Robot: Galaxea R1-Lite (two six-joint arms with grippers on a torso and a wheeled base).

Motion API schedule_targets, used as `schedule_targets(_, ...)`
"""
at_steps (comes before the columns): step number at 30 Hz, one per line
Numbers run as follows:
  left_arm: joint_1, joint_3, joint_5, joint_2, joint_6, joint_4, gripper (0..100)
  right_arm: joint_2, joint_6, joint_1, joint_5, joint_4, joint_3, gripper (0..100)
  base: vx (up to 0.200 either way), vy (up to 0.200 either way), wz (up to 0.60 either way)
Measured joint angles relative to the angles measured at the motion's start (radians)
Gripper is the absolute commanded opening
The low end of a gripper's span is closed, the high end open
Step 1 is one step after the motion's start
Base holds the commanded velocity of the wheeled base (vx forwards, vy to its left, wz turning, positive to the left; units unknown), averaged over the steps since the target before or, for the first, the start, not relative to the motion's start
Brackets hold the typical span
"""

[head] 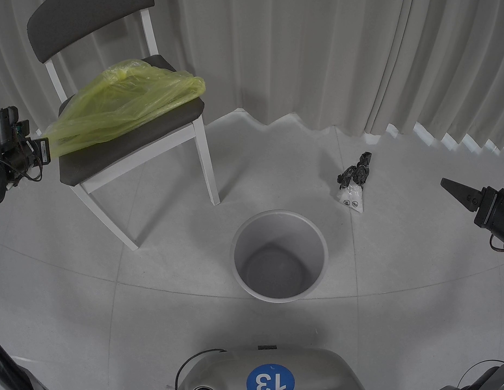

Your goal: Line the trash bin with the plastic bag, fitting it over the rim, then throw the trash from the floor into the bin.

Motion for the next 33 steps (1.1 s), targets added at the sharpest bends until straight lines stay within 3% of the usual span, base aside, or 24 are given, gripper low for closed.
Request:
schedule_targets(10, -0.082, -0.047, -0.066, -0.152, -0.052, 0.15, 0, -0.001, 0.0, 0.02, -0.007, 0.001, -0.001, 100, 0.0, 0.0, 0.0)
schedule_targets(20, -0.279, -0.276, -0.074, -0.292, -0.083, 0.385, 0, 0.002, 0.001, 0.089, -0.035, 0.001, 0.008, 100, 0.0, 0.0, 0.0)
schedule_targets(33, -0.521, -0.461, -0.074, -0.369, -0.086, 0.541, 0, 0.003, 0.005, 0.141, -0.051, 0.001, 0.013, 100, 0.0, 0.0, 0.0)
